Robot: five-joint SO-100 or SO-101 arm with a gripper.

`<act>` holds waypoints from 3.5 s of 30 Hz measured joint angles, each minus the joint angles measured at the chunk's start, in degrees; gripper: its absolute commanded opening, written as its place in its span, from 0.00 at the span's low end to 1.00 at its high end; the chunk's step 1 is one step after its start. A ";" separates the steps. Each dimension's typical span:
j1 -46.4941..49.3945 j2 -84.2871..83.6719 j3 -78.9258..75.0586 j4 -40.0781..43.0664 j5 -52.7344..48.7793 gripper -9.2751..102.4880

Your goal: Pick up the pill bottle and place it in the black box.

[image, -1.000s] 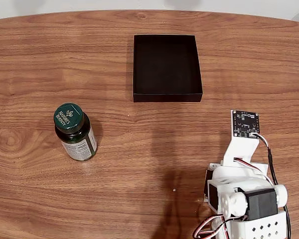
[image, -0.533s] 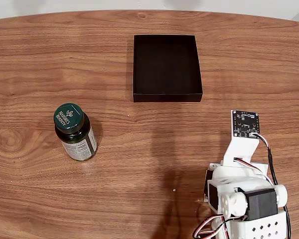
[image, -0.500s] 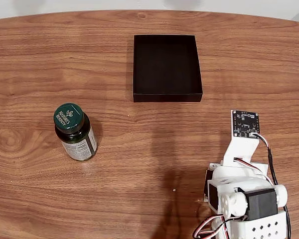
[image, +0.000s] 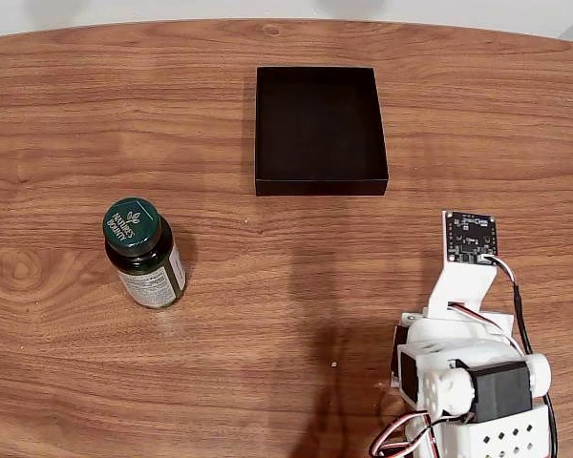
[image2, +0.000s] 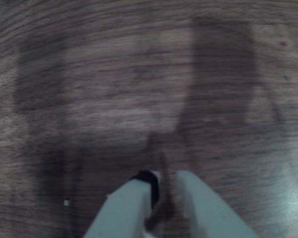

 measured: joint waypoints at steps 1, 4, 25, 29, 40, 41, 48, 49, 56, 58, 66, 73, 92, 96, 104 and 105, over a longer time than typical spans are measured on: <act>0.00 0.00 0.00 0.00 0.00 0.09; 0.00 0.00 0.00 0.00 0.00 0.09; 0.00 0.00 0.00 0.00 0.00 0.09; 0.00 0.00 0.00 0.00 0.00 0.09; 0.00 0.00 0.00 0.00 0.00 0.09; 0.00 0.00 0.00 0.00 0.00 0.09; 0.00 0.00 0.00 0.00 0.00 0.09; 0.00 0.00 0.00 0.00 0.00 0.09; 0.00 0.00 0.00 0.00 0.00 0.09; 0.00 0.00 0.00 0.00 0.00 0.09; 0.00 0.00 0.00 0.00 0.00 0.09; 0.00 0.00 0.00 0.00 0.00 0.09; 0.09 0.00 0.00 0.00 0.53 0.09; 3.78 0.00 0.00 0.26 0.70 0.09; 4.31 0.00 0.00 0.26 1.05 0.09; 4.04 0.00 0.00 0.35 1.85 0.09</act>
